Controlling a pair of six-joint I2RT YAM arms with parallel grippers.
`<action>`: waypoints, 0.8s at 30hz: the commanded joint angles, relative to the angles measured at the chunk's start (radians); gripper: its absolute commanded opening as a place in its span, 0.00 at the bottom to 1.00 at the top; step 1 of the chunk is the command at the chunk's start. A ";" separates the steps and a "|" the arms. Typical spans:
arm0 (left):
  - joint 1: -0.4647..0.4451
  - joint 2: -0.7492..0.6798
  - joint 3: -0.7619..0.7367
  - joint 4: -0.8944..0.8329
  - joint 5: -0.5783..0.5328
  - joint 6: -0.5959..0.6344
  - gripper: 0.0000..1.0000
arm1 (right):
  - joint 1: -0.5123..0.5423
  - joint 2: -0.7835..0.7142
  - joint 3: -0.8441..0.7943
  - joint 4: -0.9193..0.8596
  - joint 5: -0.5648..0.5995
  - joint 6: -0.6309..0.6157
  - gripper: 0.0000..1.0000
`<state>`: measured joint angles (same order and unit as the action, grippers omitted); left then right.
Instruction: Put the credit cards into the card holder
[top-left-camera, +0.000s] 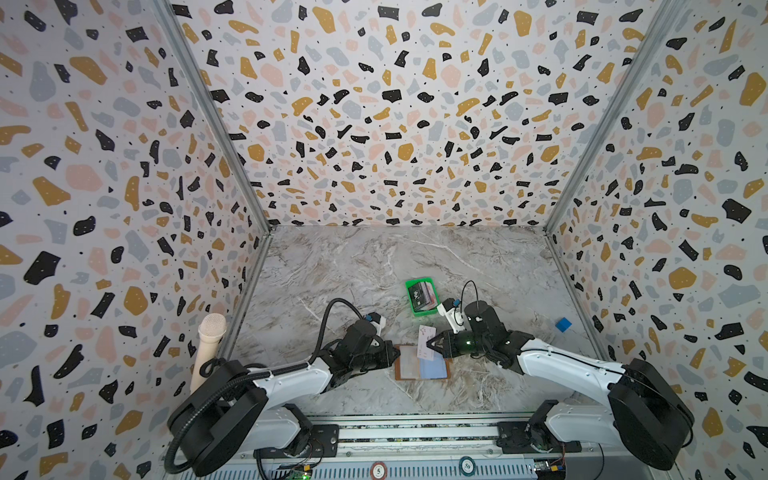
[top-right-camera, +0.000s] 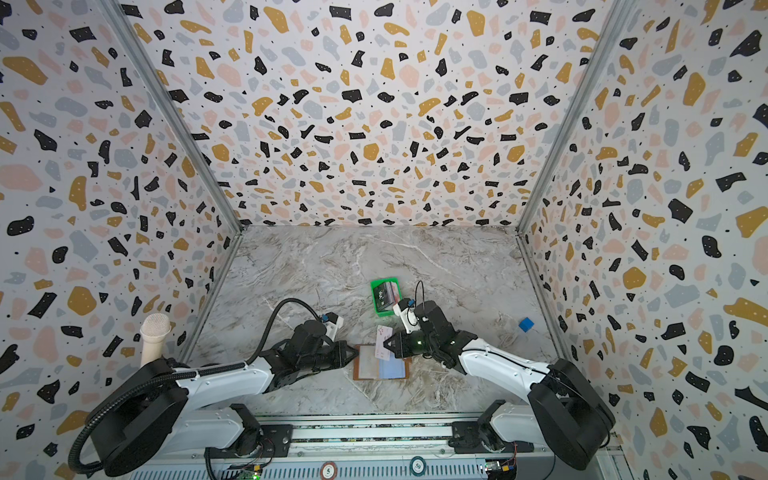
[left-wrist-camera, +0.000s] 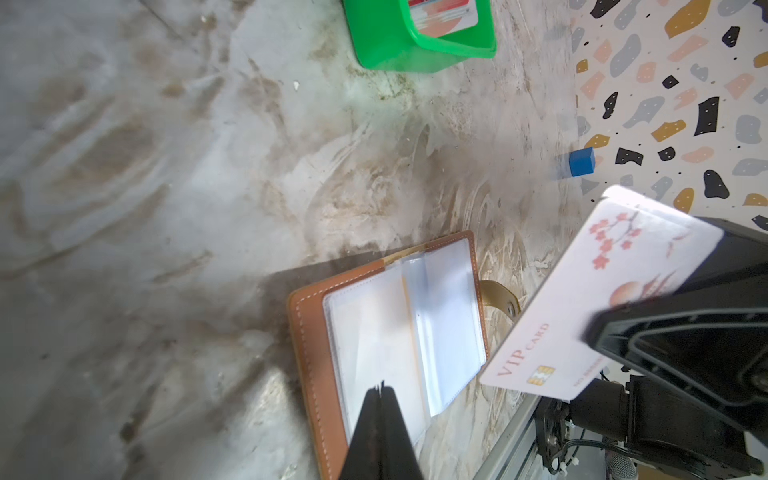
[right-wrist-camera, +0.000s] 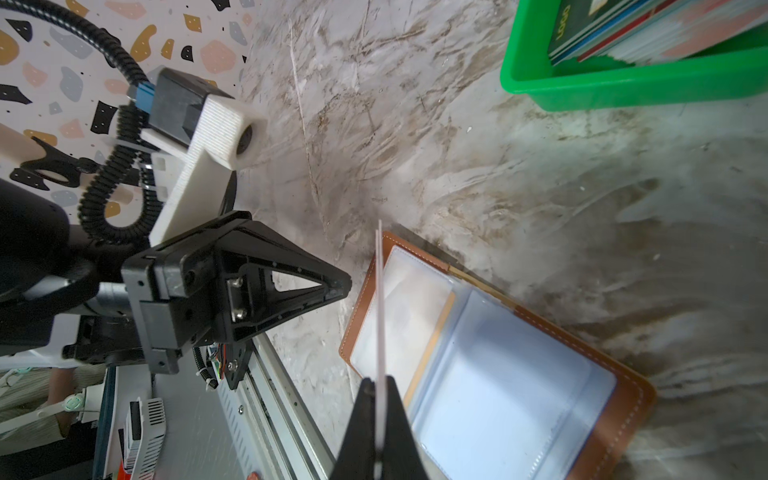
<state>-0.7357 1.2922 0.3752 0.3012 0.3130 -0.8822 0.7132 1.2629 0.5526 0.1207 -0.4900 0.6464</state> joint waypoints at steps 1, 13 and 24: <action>-0.005 0.033 0.012 0.037 0.013 0.020 0.00 | 0.015 0.014 -0.007 0.048 0.024 0.022 0.00; -0.004 0.086 -0.033 -0.002 -0.005 0.038 0.00 | 0.022 0.070 -0.022 0.057 0.055 0.029 0.00; -0.005 0.119 -0.037 -0.019 -0.008 0.054 0.00 | 0.022 0.096 -0.034 0.057 0.077 0.025 0.00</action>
<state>-0.7361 1.3937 0.3550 0.3218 0.3099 -0.8494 0.7315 1.3571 0.5236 0.1707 -0.4271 0.6727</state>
